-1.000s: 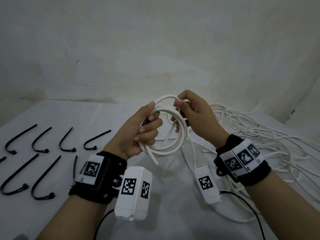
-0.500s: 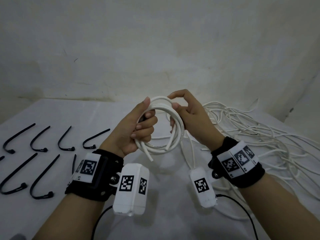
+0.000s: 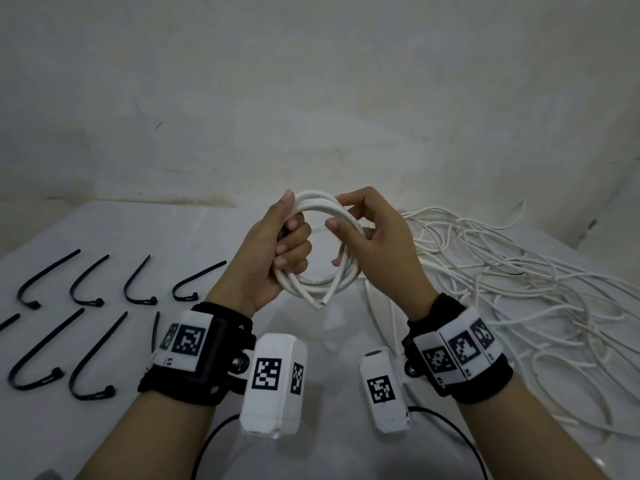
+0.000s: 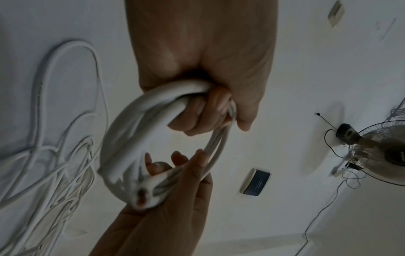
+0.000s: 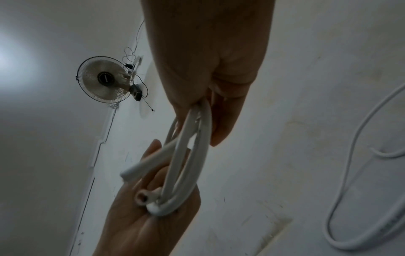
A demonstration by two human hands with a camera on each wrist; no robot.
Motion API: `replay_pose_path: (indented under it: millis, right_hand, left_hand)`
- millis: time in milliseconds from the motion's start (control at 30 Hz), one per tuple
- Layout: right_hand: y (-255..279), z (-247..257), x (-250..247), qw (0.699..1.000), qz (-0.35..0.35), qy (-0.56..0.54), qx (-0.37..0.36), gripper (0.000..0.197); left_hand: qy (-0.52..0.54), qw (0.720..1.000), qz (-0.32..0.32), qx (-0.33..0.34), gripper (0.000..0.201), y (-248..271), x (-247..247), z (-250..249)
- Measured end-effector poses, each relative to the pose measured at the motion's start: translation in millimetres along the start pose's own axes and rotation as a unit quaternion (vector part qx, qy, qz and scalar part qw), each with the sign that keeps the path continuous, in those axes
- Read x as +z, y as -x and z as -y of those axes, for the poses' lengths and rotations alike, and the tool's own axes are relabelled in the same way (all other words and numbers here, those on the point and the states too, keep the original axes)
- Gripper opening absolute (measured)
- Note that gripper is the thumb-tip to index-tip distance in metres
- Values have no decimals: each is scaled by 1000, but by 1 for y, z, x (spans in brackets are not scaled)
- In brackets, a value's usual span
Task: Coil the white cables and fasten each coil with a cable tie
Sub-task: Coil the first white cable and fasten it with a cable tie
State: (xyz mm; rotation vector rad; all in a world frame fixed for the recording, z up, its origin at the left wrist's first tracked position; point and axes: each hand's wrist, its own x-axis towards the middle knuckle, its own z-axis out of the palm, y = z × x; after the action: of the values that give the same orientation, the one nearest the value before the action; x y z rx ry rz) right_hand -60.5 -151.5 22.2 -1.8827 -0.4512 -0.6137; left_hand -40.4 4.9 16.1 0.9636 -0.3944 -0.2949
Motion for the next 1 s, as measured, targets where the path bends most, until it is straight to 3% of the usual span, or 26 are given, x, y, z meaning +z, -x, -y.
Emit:
replay_pose_path:
  millis: [100, 233, 433, 600, 767, 1000]
  right_hand:
    - [-1, -2, 2, 1000, -23, 0, -5, 12]
    - [-4, -5, 5, 999, -30, -13, 1, 9]
    - [-5, -11, 13, 977, -19, -197, 81, 7]
    - [-5, -14, 18, 965, -32, -243, 90, 7]
    - [-6, -15, 23, 944, -44, -306, 116, 7]
    - [-13, -8, 29, 928, -67, -347, 117, 15]
  left_hand:
    - [-100, 994, -34, 17, 34, 0, -3, -2]
    - [-166, 981, -66, 75, 14, 0, -8, -6]
    - [-330, 924, -72, 179, 29, 6, -13, -14]
    - [-369, 895, -92, 235, 26, 7, -12, -13]
    - [-364, 892, -98, 249, 25, 4, -12, -9]
    - [-360, 906, -81, 206, 23, -2, -10, -1]
